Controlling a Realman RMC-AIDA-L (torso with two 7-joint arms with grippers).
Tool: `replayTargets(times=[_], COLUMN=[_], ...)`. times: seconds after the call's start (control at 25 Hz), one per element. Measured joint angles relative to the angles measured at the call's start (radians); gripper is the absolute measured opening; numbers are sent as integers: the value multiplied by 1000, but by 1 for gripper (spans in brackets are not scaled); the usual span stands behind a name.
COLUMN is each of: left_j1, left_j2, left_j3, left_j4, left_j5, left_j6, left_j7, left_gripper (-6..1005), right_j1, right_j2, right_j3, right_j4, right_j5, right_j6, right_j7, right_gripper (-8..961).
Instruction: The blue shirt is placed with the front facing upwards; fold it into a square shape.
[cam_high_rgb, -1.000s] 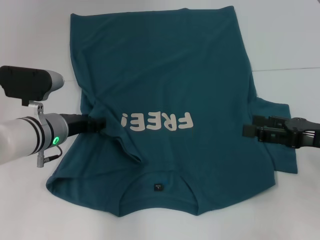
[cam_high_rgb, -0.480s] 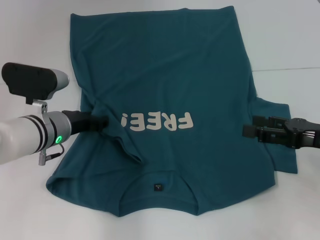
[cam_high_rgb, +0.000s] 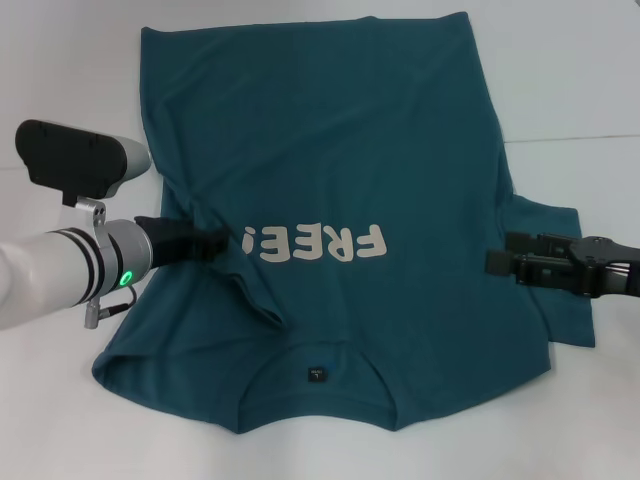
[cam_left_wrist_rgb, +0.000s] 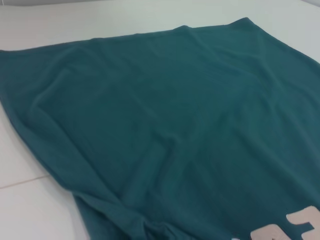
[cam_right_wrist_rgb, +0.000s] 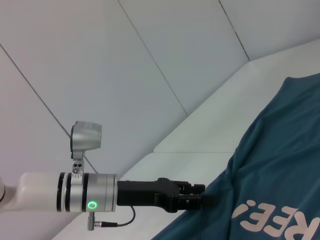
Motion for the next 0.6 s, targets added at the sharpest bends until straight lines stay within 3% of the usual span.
replayTargets(times=[0.6], left_j1=[-13], left_j2=[0], left_j3=[0], left_j4=[-4], left_j5=[-2], left_j6=[-10], left_j7=[-5], left_gripper=[362], right_j1=[0], right_j2=[0], right_j3=[0], right_j4=[1], right_j5=[1], right_j6=[0], right_j7=[3], right_gripper=[912])
